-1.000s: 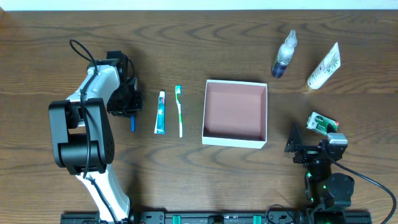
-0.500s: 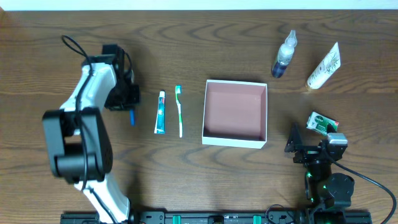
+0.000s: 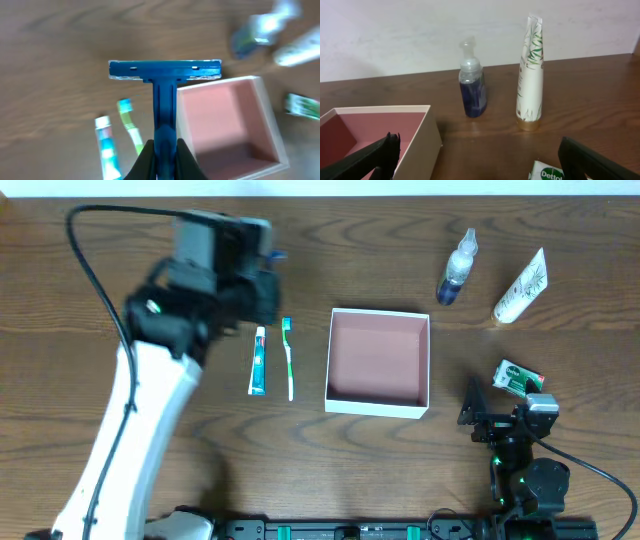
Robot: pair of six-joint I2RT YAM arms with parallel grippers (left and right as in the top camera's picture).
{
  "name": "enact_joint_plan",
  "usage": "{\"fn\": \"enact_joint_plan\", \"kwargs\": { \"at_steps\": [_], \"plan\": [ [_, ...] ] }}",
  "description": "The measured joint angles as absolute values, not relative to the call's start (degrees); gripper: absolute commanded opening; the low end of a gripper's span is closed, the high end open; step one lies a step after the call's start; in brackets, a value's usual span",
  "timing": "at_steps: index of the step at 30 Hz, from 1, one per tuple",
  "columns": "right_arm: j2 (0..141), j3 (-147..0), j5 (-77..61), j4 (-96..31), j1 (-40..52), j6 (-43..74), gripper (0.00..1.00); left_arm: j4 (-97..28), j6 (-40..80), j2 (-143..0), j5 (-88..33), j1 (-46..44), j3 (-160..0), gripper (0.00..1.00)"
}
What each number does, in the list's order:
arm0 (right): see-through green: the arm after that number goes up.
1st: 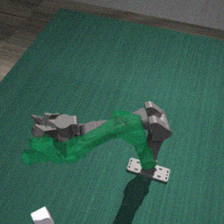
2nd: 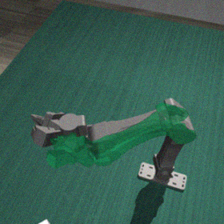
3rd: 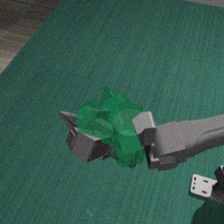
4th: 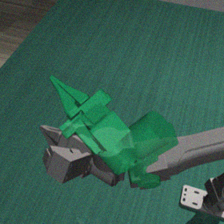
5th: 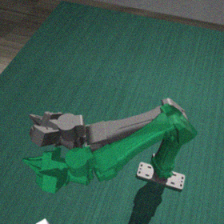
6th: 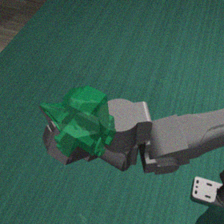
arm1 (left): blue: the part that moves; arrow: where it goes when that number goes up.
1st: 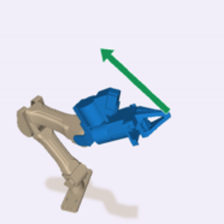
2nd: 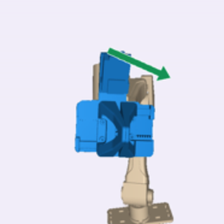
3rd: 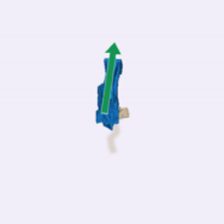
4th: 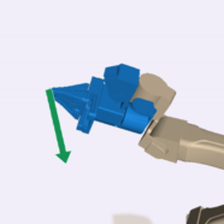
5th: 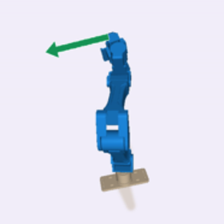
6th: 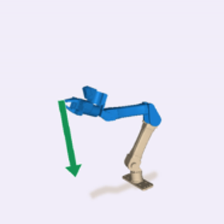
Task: Pack container
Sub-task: 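Lift the blue razor and carry it over the pink box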
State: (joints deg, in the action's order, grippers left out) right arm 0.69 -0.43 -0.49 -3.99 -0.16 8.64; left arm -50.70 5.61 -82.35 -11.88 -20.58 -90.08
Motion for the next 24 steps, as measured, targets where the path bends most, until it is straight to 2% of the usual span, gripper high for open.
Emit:
{"fn": "enact_joint_plan", "kwargs": {
  "at_steps": [4, 9, 24],
  "plan": [
    [0.7, -0.4, -0.5, -4.0, -0.1, 8.6, 0.99, -50.5, 10.5, -83.8, -8.6, -28.9, -90.1, 0.06],
    [0.7, -0.4, -0.5, -4.0, -0.2, 8.6, 0.99, -50.4, 15.2, -90.3, -5.0, -34.6, -90.1, 0.06],
    [0.7, -0.4, -0.5, -4.0, -0.1, 8.6, 0.99, -49.3, 19.6, -107.4, -2.1, -38.4, -90.1, 0.06]
  ]
}}
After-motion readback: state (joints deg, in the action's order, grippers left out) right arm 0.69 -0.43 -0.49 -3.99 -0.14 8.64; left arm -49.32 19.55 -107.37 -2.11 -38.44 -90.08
